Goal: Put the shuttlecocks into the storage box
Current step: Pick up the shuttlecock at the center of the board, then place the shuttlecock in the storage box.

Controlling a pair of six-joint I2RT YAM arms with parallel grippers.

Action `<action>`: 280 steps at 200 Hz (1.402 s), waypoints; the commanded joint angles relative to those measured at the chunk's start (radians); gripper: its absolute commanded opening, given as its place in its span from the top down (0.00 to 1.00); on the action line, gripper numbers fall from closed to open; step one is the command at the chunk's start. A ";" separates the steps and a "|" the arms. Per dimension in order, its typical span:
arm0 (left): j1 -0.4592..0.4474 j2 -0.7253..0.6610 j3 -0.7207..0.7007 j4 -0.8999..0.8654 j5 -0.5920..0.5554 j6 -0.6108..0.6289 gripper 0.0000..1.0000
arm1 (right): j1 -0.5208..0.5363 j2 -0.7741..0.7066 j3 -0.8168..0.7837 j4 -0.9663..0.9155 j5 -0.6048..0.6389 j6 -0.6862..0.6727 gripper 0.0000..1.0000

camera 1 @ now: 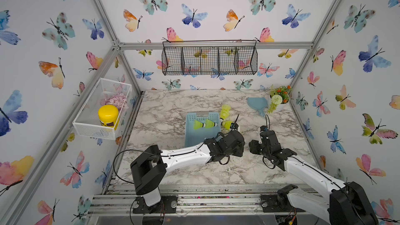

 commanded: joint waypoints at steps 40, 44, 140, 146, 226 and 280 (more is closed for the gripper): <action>0.147 -0.226 -0.066 -0.082 0.112 0.260 1.00 | 0.001 -0.016 -0.008 0.053 -0.059 -0.089 0.48; 0.162 -0.242 -0.073 -0.084 0.131 0.275 1.00 | 0.001 -0.016 -0.007 0.056 -0.073 -0.098 0.48; 0.467 -0.346 -0.153 -0.258 0.405 0.658 1.00 | 0.001 -0.033 -0.001 0.092 -0.205 -0.173 0.48; 0.483 -0.342 -0.161 -0.258 0.416 0.667 1.00 | 0.001 -0.037 -0.001 0.092 -0.206 -0.176 0.48; 0.551 -0.182 -0.196 -0.177 0.482 0.704 1.00 | 0.001 -0.055 -0.004 0.111 -0.258 -0.195 0.48; 0.559 -0.048 -0.139 -0.154 0.487 0.724 1.00 | 0.001 -0.060 -0.006 0.097 -0.272 -0.186 0.48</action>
